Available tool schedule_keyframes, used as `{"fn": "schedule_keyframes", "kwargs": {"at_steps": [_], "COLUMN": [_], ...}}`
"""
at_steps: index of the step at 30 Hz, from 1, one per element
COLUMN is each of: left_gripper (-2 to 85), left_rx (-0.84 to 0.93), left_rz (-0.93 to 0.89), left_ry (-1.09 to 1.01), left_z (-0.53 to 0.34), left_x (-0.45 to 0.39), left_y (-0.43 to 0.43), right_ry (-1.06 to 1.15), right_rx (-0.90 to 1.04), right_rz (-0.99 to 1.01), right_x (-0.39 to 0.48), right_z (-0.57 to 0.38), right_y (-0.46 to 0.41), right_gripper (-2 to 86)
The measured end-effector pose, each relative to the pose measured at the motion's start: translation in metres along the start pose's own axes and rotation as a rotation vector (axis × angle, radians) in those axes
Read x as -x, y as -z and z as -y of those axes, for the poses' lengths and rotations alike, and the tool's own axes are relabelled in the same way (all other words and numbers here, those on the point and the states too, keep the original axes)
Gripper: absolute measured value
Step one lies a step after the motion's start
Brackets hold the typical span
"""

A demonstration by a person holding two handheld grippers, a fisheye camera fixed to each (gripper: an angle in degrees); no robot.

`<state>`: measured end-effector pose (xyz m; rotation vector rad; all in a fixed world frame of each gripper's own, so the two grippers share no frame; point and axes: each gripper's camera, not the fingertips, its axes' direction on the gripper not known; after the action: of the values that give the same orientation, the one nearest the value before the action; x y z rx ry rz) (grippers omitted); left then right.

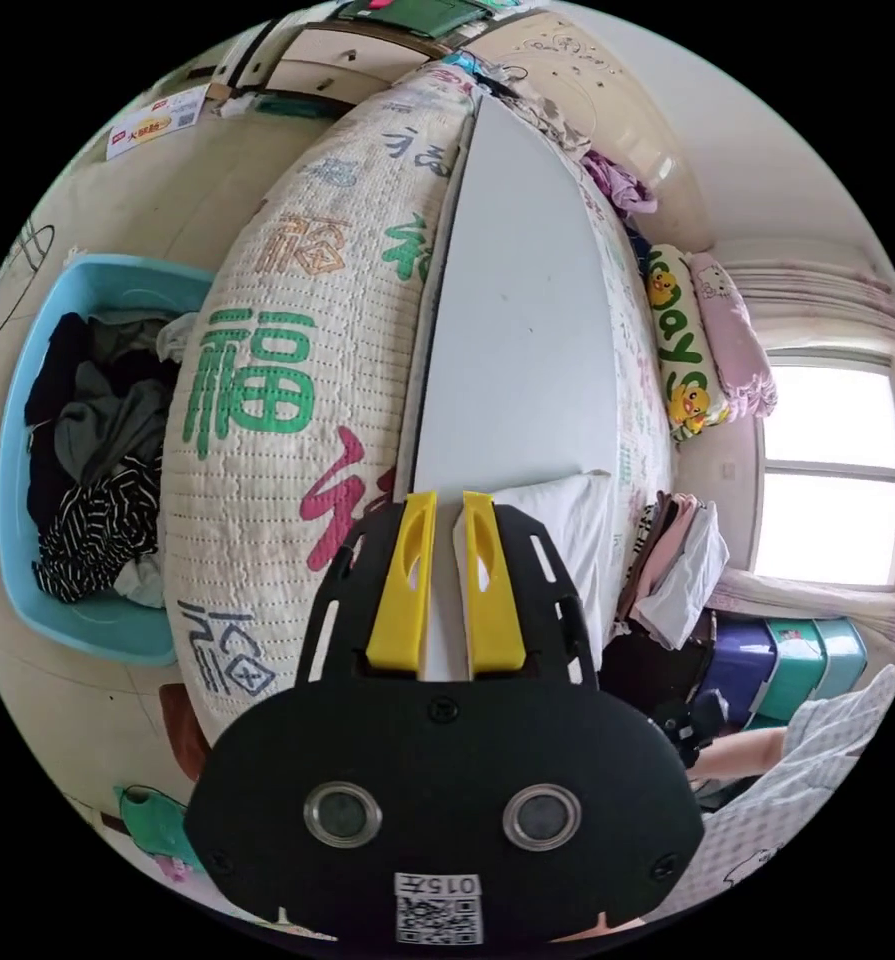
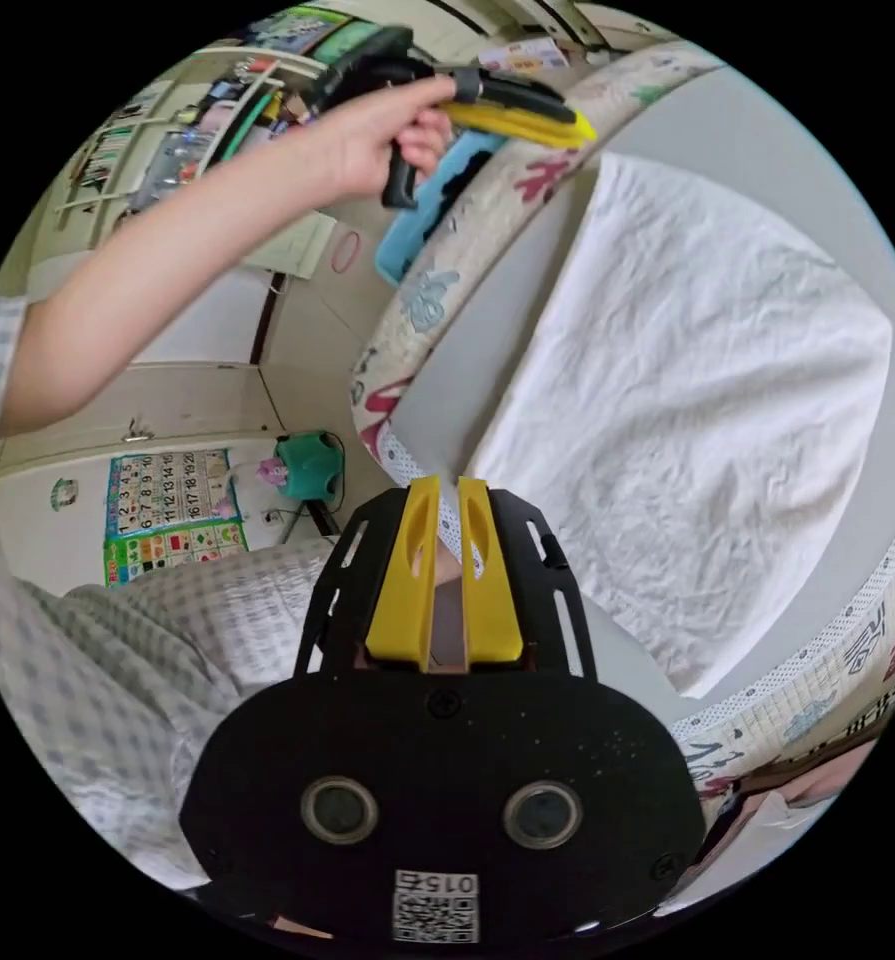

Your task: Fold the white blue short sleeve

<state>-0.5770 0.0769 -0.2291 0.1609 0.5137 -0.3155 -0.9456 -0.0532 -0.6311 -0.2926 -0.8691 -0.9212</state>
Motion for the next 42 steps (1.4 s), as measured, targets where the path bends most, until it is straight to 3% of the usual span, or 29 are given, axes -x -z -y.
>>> {"fn": "schedule_keyframes", "kwargs": {"at_steps": [3,5,7,10,14,17,22,25,31,38,42], "left_gripper": [9.7,10.5,10.9,11.2,11.3,11.6,10.1,8.0,3.9,2.9,2.8], "left_rx": [0.001,-0.002,0.017,0.042,0.063,0.092,0.101,0.103,0.034,-0.078,-0.092], "left_rz": [0.045,0.029,0.01,-0.007,-0.004,-0.013,-0.059,-0.052,-0.09,-0.116,-0.151], "left_ry": [-0.065,-0.09,-0.094,-0.106,-0.19,-0.223,-0.2,-0.185,-0.257,-0.553,-0.757], "left_z": [-0.005,-0.006,-0.005,-0.004,-0.007,-0.009,-0.011,-0.015,-0.04,-0.1,-0.128], "left_x": [-0.01,-0.012,-0.011,-0.006,-0.009,-0.011,-0.009,-0.011,-0.046,-0.176,-0.285], "left_y": [-0.015,-0.029,-0.046,-0.068,-0.09,-0.109,-0.146,-0.17,-0.185,-0.179,-0.209], "right_ry": [0.065,-0.115,-0.273,-0.453,-0.537,-0.537,-0.548,-0.581,-0.461,-0.249,-0.122], "right_rx": [-0.158,-0.311,-0.336,-0.381,-0.387,-0.375,-0.35,-0.367,-0.534,-0.871,-0.948], "right_rz": [-0.017,-0.165,-0.18,-0.034,-0.172,-0.133,-0.116,-0.003,0.127,0.265,0.212], "right_x": [-0.029,-0.102,-0.181,-0.29,-0.361,-0.402,-0.447,-0.481,-0.494,-0.469,-0.46], "right_z": [-0.001,0.002,0.003,-0.006,-0.007,0.0,-0.003,-0.025,-0.097,-0.287,-0.396], "right_y": [0.063,0.111,0.131,0.154,0.173,0.178,0.187,0.197,0.252,0.366,0.438], "right_gripper": [5.0,5.8,6.9,10.5,12.0,12.7,10.1,7.9,4.6,3.0,2.7]}}
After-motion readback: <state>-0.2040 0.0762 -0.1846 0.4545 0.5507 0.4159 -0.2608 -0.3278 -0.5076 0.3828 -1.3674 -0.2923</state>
